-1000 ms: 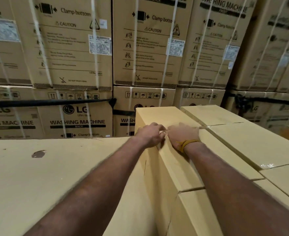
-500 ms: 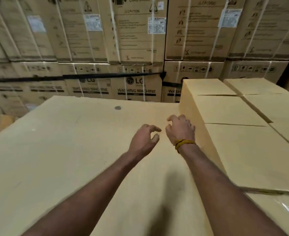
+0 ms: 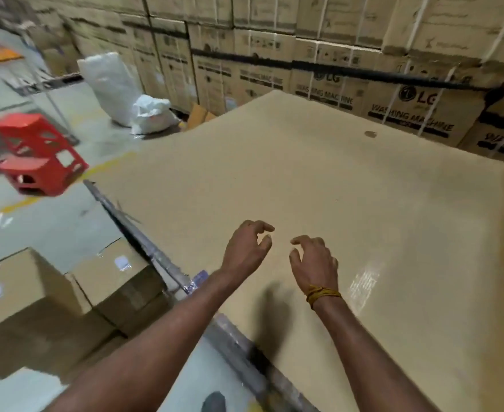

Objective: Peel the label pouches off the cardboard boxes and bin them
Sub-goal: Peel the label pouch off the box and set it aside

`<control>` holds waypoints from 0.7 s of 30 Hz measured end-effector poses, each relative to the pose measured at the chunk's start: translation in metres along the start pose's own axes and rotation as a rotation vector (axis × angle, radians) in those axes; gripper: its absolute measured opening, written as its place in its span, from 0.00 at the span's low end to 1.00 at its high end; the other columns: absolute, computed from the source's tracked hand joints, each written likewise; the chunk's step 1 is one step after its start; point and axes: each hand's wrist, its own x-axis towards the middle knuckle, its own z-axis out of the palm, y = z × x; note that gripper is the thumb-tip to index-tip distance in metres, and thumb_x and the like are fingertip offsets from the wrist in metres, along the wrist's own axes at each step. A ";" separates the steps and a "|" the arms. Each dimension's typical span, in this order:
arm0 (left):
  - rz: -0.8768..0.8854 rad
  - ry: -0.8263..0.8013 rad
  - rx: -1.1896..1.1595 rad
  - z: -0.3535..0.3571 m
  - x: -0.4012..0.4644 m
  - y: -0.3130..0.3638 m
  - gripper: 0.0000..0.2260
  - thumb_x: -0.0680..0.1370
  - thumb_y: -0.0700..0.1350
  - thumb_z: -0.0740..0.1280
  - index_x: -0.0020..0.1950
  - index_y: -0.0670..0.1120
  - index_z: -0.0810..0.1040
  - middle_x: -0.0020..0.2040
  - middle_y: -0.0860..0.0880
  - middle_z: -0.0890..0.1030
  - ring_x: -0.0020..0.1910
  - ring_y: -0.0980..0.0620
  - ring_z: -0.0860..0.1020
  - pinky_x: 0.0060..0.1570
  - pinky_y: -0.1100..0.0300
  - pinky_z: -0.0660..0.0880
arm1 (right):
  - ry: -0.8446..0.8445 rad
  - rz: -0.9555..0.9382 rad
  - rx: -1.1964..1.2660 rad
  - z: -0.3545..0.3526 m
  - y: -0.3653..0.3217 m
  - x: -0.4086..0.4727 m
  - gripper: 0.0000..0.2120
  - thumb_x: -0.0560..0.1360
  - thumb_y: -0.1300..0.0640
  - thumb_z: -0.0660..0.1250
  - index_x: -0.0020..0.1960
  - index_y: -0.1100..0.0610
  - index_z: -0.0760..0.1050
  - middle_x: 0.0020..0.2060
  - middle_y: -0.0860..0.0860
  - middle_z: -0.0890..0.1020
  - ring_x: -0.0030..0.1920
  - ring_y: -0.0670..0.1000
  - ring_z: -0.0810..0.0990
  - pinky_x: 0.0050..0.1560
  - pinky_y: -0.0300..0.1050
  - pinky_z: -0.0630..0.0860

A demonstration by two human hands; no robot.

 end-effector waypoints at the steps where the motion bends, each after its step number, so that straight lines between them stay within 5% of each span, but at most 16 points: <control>1: -0.039 0.023 0.006 -0.014 -0.011 -0.019 0.12 0.78 0.44 0.65 0.59 0.53 0.81 0.57 0.51 0.78 0.51 0.52 0.78 0.55 0.55 0.74 | -0.019 -0.026 -0.005 0.011 -0.012 -0.006 0.13 0.79 0.52 0.61 0.63 0.47 0.75 0.60 0.52 0.75 0.60 0.56 0.76 0.61 0.53 0.68; 9: -0.244 0.151 -0.005 -0.113 -0.087 -0.147 0.12 0.77 0.44 0.65 0.59 0.52 0.81 0.55 0.52 0.79 0.51 0.54 0.78 0.51 0.59 0.73 | -0.157 -0.210 0.001 0.099 -0.132 -0.047 0.12 0.79 0.54 0.61 0.62 0.48 0.76 0.60 0.53 0.76 0.61 0.57 0.76 0.61 0.52 0.68; 21: -0.471 0.375 -0.025 -0.287 -0.200 -0.351 0.11 0.80 0.44 0.65 0.60 0.51 0.81 0.59 0.52 0.81 0.55 0.54 0.79 0.57 0.53 0.77 | -0.375 -0.503 -0.125 0.265 -0.356 -0.145 0.15 0.81 0.49 0.58 0.65 0.51 0.74 0.61 0.54 0.76 0.60 0.55 0.76 0.61 0.55 0.72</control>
